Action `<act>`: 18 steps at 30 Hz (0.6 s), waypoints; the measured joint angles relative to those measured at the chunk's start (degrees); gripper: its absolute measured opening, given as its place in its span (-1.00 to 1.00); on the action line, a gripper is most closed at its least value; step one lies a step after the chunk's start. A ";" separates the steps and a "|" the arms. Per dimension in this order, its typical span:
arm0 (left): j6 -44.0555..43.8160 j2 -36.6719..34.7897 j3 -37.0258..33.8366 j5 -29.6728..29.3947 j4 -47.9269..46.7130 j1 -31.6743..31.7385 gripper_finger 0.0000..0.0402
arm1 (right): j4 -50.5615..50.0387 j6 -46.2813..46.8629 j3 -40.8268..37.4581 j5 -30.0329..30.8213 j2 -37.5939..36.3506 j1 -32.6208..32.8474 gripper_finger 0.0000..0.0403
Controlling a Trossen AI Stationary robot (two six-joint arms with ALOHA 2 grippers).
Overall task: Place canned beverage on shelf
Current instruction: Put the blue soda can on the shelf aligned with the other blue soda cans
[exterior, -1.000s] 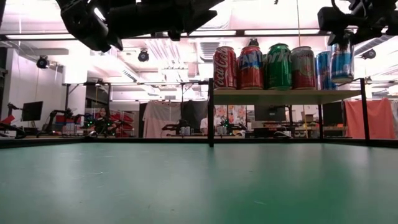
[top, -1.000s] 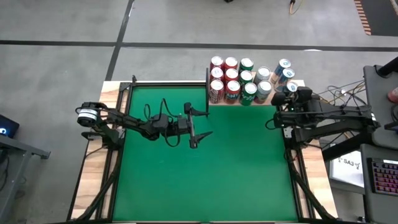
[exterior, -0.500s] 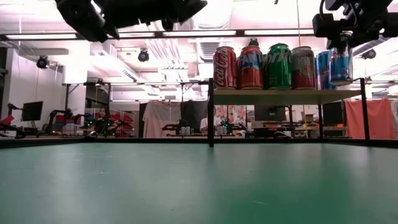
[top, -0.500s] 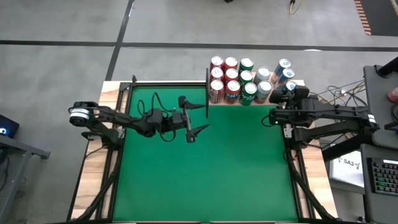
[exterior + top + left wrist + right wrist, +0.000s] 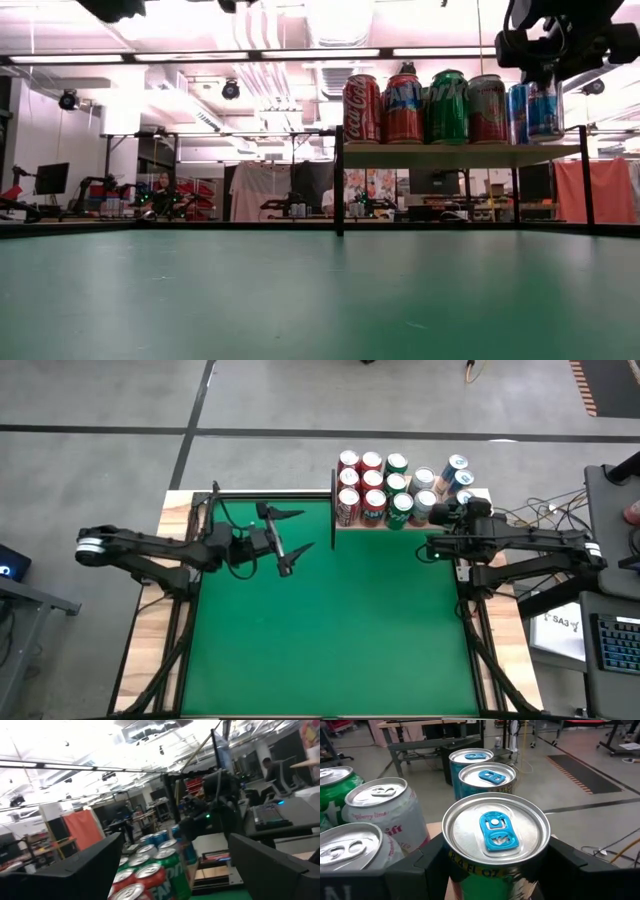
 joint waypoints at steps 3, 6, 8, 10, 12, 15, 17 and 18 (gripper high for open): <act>0.33 -3.12 -0.33 -0.97 -3.13 0.07 0.73 | -0.01 0.38 0.00 -0.01 0.67 -1.00 0.08; 0.42 -5.86 -0.71 -1.51 -5.42 0.09 0.73 | -0.05 0.36 0.00 -0.30 1.04 -2.11 0.11; 0.41 -7.29 -1.32 -1.58 -6.35 0.11 0.73 | -0.07 0.40 0.00 -0.48 1.20 -2.81 0.16; 0.40 -8.49 -2.02 -1.61 -6.37 0.11 0.73 | -0.07 0.40 0.00 -0.48 1.44 -3.36 0.19; 0.41 -9.34 -2.42 -1.67 -6.27 0.11 0.73 | -0.02 0.40 0.00 -0.48 1.45 -3.87 0.19; 1.00 -9.83 -2.79 -1.69 -6.36 0.11 0.73 | 0.06 0.38 0.00 -0.48 1.48 -4.29 0.19; 1.46 -9.83 -2.79 -1.69 -6.34 0.11 0.73 | 0.13 0.38 0.00 -0.48 1.48 -4.40 0.20; 1.58 -9.83 -2.79 -1.69 -6.31 0.11 0.73 | 0.15 0.38 0.00 -0.48 1.48 -4.40 0.22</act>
